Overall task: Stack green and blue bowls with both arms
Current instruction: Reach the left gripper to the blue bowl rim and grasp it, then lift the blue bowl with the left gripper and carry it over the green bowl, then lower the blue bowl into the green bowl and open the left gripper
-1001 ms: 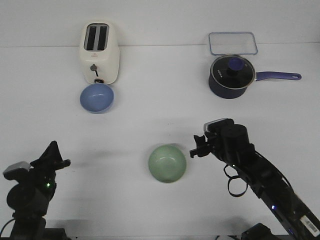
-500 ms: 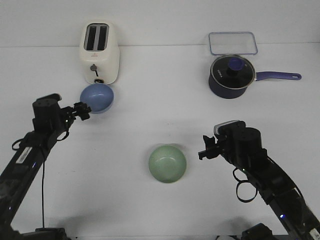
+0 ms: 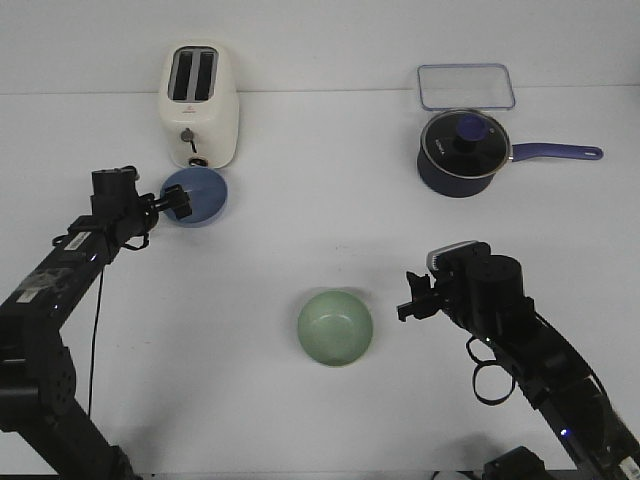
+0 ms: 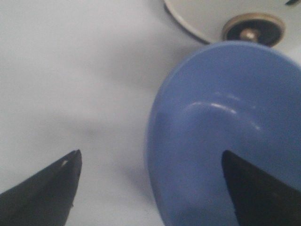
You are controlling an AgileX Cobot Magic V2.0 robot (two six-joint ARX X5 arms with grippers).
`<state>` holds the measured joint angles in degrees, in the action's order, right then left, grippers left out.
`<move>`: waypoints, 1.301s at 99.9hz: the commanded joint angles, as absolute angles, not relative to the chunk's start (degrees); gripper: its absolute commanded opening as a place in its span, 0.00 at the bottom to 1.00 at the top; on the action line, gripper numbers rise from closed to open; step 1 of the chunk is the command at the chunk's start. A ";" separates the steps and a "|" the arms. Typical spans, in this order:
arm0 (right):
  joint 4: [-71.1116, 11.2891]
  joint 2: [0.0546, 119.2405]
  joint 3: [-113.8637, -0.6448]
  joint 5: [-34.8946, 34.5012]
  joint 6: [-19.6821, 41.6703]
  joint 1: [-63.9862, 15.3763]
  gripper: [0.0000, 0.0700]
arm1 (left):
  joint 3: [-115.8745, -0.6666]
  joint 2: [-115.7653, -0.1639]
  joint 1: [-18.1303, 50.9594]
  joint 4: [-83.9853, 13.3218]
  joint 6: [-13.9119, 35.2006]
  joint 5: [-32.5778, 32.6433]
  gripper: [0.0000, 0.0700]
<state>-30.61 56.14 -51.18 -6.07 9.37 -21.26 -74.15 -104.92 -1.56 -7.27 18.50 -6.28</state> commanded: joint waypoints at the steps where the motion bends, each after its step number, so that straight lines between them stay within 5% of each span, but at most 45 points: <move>1: -30.11 56.71 -51.86 -6.17 8.91 -21.45 0.40 | -75.42 -106.98 -1.54 -6.48 17.58 -6.31 0.50; 13: -30.39 56.71 -51.86 -6.07 8.88 -21.45 0.40 | -75.42 -107.61 -1.52 -6.31 17.63 -7.46 0.00; 41: -33.04 56.71 -51.29 -1.41 6.96 -19.18 0.40 | -75.44 -100.22 -1.30 -9.23 18.57 -13.17 0.02; 70: -24.93 55.48 -39.77 -1.52 7.92 -12.27 0.40 | -75.11 -82.56 2.96 -24.38 12.38 -18.96 0.02; 94: -22.92 55.48 -36.05 -1.72 8.32 -10.57 0.40 | -68.36 -74.43 17.30 -25.41 14.44 -19.31 0.02; 130: -22.30 55.48 -36.05 -3.42 8.54 -10.57 0.40 | -63.53 -82.04 36.45 -16.43 16.34 -17.65 0.02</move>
<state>-22.90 55.46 -35.70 -3.03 7.94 -10.44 -62.65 -79.57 35.07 -17.28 15.90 -18.61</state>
